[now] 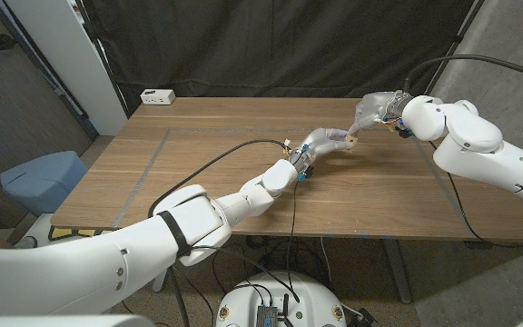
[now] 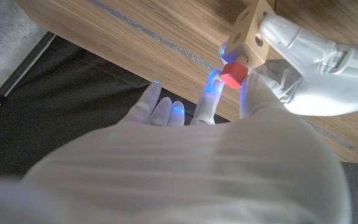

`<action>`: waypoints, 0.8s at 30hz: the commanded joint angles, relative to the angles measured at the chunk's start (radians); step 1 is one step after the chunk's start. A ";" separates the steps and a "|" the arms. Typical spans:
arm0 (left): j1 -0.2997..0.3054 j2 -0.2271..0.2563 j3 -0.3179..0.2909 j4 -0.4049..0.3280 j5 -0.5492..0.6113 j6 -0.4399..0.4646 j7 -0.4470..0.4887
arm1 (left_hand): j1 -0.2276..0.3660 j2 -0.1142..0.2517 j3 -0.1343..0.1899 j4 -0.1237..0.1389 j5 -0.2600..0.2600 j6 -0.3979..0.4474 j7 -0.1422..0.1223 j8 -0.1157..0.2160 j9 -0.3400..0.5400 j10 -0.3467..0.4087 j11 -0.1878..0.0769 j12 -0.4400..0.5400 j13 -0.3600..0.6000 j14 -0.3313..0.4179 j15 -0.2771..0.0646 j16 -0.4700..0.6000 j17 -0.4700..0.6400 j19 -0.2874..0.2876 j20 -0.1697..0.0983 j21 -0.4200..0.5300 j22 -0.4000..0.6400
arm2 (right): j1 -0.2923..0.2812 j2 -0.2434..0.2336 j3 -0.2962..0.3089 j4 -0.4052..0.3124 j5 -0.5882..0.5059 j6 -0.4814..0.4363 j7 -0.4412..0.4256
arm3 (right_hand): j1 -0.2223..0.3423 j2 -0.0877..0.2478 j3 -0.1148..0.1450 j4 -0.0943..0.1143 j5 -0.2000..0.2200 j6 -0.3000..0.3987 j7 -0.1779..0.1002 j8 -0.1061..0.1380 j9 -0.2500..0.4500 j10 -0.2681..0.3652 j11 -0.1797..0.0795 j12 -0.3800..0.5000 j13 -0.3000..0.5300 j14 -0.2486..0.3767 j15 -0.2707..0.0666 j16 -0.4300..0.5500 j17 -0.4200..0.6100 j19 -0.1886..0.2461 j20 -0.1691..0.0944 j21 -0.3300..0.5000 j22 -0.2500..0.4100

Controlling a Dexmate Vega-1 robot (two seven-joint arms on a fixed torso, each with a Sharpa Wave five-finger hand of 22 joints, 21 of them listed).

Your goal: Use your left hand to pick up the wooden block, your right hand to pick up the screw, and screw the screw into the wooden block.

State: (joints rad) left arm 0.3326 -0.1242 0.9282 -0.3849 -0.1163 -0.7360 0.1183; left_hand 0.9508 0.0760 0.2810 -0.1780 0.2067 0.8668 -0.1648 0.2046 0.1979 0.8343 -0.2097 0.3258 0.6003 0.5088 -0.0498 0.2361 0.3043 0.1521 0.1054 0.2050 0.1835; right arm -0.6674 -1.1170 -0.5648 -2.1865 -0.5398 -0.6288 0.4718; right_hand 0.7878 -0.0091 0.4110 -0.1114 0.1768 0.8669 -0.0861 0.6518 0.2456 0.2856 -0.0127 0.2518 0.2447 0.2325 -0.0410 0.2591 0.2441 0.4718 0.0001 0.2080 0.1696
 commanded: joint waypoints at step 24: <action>-0.003 0.001 -0.003 0.002 -0.005 0.013 -0.005 | -0.012 0.043 0.036 0.029 0.006 0.015 -0.007 0.009 0.004 0.008 -0.003 0.010 0.002 0.009 -0.109 0.000 0.001 0.007 0.001 0.007 0.004 | 0.021 0.044 -0.039 0.017 -0.086 -0.042 0.034 | -0.066 0.015 -0.036 0.010 0.000 0.123 0.014 0.036 -0.024 0.100 -0.009 0.028 -0.006 0.066 -0.032 0.019 0.002 0.040 -0.010 0.002 0.004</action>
State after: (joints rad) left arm 0.3323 -0.1240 0.9264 -0.3851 -0.1183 -0.7297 0.1155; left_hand 0.9509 0.0760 0.2810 -0.1780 0.2074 0.8664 -0.1652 0.2046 0.1976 0.8340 -0.2100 0.3304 0.5995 0.5088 -0.0498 0.2361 0.3015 0.1521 0.1054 0.2050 0.1834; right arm -0.6538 -1.0876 -0.5940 -2.1765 -0.6035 -0.6581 0.4942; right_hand 0.7328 0.0065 0.3792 -0.1029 0.1768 0.9731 -0.0728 0.6779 0.2229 0.3702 -0.0215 0.2739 0.2368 0.2879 -0.0391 0.2709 0.2440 0.5024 -0.0089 0.2079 0.1696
